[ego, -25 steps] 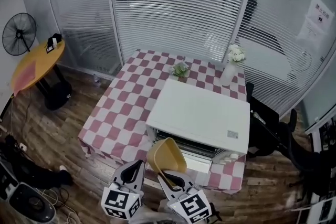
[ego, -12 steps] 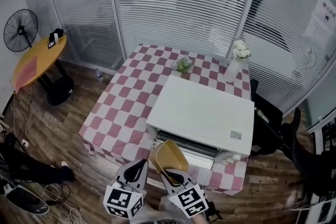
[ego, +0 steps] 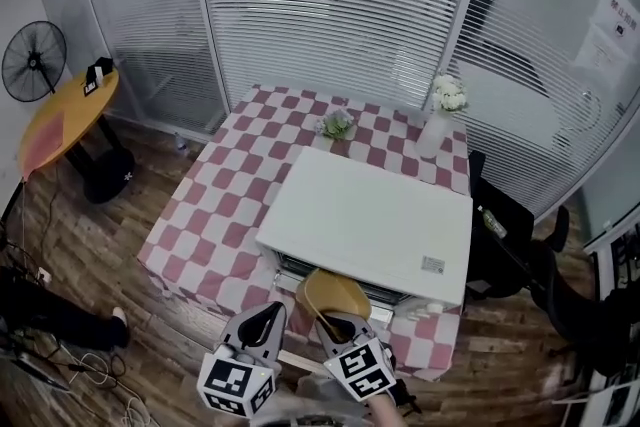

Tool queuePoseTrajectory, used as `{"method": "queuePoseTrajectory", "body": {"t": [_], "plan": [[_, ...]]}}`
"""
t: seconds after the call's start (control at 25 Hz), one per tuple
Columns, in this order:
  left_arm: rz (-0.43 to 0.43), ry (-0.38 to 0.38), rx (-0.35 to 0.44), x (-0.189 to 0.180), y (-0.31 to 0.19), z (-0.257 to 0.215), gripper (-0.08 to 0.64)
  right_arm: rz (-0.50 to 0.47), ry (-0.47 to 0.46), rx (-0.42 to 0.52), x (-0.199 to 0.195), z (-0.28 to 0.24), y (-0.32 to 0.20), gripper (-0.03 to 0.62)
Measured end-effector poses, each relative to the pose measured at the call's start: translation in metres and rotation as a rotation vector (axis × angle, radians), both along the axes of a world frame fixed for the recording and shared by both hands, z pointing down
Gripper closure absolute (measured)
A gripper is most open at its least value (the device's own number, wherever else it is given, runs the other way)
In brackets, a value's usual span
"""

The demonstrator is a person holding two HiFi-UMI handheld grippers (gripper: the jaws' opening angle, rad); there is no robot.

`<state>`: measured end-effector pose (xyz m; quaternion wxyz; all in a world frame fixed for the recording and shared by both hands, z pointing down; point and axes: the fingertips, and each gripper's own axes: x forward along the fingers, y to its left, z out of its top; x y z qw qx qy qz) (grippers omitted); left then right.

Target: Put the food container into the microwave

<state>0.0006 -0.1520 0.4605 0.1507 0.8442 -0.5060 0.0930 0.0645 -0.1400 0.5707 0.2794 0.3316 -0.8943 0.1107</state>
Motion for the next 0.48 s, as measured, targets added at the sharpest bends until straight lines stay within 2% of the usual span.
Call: {"method": "queuePoseTrajectory", "body": {"t": [0.12,0.28,0.48], "plan": [[0.016,0.004,-0.012,0.008,-0.003,0.003,0.546,0.015,0.068,0.014,0.012,0.003,-0.01,0.581],[0.044,0.004,-0.013,0.016,-0.013,0.004,0.546,0.031,0.114,0.03,0.02,0.005,-0.024,0.581],[0.126,-0.003,-0.013,0.027,-0.025,0.0,0.546,0.069,0.164,0.044,0.026,0.01,-0.044,0.581]]}}
